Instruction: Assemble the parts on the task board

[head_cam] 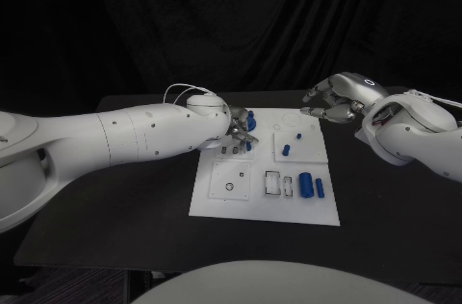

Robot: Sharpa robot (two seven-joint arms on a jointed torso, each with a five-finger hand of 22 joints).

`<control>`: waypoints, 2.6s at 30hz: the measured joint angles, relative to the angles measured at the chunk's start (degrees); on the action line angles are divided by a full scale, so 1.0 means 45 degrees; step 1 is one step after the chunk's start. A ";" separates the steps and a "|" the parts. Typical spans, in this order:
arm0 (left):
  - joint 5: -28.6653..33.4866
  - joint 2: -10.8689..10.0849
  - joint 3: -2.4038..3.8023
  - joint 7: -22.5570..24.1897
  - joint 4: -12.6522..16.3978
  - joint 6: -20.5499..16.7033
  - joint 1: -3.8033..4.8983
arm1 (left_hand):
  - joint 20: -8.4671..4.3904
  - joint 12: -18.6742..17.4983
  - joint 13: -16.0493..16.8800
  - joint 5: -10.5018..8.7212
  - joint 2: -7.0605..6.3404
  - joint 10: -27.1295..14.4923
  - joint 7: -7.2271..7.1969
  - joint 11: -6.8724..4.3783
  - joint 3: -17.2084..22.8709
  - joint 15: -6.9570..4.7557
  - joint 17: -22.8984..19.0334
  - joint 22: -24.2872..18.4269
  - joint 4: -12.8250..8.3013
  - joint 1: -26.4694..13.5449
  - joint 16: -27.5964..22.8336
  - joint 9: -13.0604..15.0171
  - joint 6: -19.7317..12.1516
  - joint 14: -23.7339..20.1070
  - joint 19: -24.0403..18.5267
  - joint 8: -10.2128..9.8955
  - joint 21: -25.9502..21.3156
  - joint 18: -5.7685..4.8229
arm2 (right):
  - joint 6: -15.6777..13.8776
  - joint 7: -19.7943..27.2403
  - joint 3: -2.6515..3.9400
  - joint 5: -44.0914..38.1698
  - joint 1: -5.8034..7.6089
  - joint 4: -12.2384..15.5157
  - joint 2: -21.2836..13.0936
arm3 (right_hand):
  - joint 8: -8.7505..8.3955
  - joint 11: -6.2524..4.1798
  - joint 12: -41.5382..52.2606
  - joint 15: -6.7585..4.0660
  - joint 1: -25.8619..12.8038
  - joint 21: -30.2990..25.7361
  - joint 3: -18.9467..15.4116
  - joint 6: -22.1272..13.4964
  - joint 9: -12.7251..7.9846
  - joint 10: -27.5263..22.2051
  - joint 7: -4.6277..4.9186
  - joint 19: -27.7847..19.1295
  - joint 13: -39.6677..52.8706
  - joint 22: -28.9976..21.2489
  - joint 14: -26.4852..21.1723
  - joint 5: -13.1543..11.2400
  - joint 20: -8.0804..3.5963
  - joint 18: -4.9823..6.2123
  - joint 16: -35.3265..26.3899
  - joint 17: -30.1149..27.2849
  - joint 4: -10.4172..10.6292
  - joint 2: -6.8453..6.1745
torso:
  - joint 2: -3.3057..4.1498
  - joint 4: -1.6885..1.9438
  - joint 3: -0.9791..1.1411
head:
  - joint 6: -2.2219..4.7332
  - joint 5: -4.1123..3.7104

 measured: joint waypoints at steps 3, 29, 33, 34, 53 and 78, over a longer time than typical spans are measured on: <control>0.0000 0.0013 0.0000 0.0003 -0.0030 0.0024 -0.0015 | 0.0000 0.0000 -0.0007 0.0000 0.0000 0.0000 0.0000 0.0001 0.0035 0.0000 0.0000 0.0000 -0.0035 0.0000 0.0000 0.0022 0.0000 0.0000 0.0000 -0.0065 -0.0050 0.0001 | 0.0016 -0.0004 0.0000 0.0000 0.0000 0.0000 0.0000 | 0.0000 0.0000 0.0000 0.0000 -0.0037 0.0000 0.0000 0.0000 0.0000 0.0000 0.0000 0.0000 0.0000 0.0000 0.0000 0.0000 0.0000 0.0000 0.0000 0.0000 0.0000 0.0036 | 0.0001 -0.0001 0.0000 | 0.0000 0.0011; -0.0003 0.0134 0.0000 0.0153 -0.0182 0.0242 -0.0109 | 0.0001 -0.0002 -0.0014 0.1286 -0.0306 -0.0001 0.0000 0.0003 0.0670 0.0001 -0.0004 0.0003 -0.0281 0.0305 0.0000 0.0302 -0.0001 0.0000 0.0000 -0.0814 -0.0099 -0.0001 | 0.0144 -0.0023 0.0000 0.0229 0.0000 -0.0059 0.0006 | 0.0000 0.0000 0.0000 0.0000 -0.0051 -0.0072 0.0000 0.0000 0.0000 0.0000 0.0000 0.0000 -0.0001 -0.0004 0.0000 0.0000 0.0000 0.0000 0.0000 0.0000 0.0000 0.0050 | 0.0013 -0.0007 0.0023 | 0.0000 0.0078; -0.0003 0.0135 0.0000 0.0176 -0.0183 0.0275 -0.0117 | 0.0002 -0.0002 -0.0013 0.1436 -0.0371 -0.0001 0.0000 0.0003 0.0792 0.0001 -0.0004 0.0010 -0.0336 0.0371 0.0000 0.0336 -0.0001 0.0000 0.0000 -0.0912 -0.0148 0.0000 | 0.0158 -0.0024 0.0000 0.0259 0.0000 -0.0065 0.0006 | 0.0000 0.0000 0.0000 0.0000 -0.0051 -0.0072 0.0000 0.0000 0.0000 0.0000 0.0000 0.0000 -0.0001 -0.0005 0.0000 0.0000 0.0000 0.0000 0.0000 0.0000 0.0000 0.0051 | 0.0012 -0.0006 0.0023 | 0.0000 0.0103; -0.0003 0.0135 0.0000 0.0179 -0.0183 0.0283 -0.0117 | 0.0002 -0.0002 -0.0013 0.1456 -0.0369 -0.0001 0.0000 0.0003 0.0791 0.0001 -0.0004 0.0011 -0.0334 0.0369 0.0000 0.0343 -0.0001 0.0000 0.0000 -0.0934 -0.0148 0.0000 | 0.0159 -0.0024 0.0000 0.0263 0.0000 -0.0066 0.0006 | 0.0000 0.0000 0.0000 0.0000 -0.0051 -0.0072 0.0000 0.0000 0.0000 0.0000 -0.0001 0.0000 -0.0002 -0.0005 0.0000 0.0000 0.0000 0.0000 0.0000 0.0000 0.0000 0.0050 | 0.0012 -0.0006 0.0023 | 0.0000 0.0105; -0.0004 0.0131 0.0014 0.0212 -0.0171 0.0437 -0.0123 | 0.0002 -0.0002 -0.0011 0.1757 -0.0742 -0.0001 0.0008 0.0004 0.1840 -0.0003 -0.0006 0.0008 -0.0740 0.0740 0.0000 0.0579 -0.0005 0.0006 0.0000 -0.1393 -0.0148 0.0000 | 0.0189 -0.0026 0.0000 0.0314 0.0000 -0.0117 0.0022 | 0.0000 0.0000 0.0000 0.0000 -0.0050 -0.0123 0.0035 0.0000 -0.0001 0.0000 -0.0001 0.0000 -0.0002 -0.0007 0.0000 0.0000 0.0000 0.0000 0.0000 0.0000 -0.0034 0.0050 | 0.0012 -0.0001 0.0020 | 0.0000 0.0195; -0.0006 -0.0655 0.0006 0.0217 0.0413 0.0329 -0.0139 | -0.0044 -0.0004 -0.0010 0.2543 -0.1531 -0.0001 0.0027 0.0004 0.3763 -0.0044 -0.0008 0.0006 -0.1198 0.0686 0.0000 0.0992 0.0210 0.0046 -0.0048 -0.1798 -0.0247 0.0000 | 0.0238 -0.0048 0.0000 0.0327 0.0000 -0.0142 -0.0021 | 0.0000 0.0000 0.0000 0.0000 0.0019 -0.0209 -0.0002 0.0044 -0.0001 0.0000 0.0044 0.0000 0.0007 -0.0010 0.0000 0.0000 0.0000 0.0000 0.0000 0.0000 -0.0071 0.0118 | 0.0011 0.0016 0.0022 | 0.0000 0.0303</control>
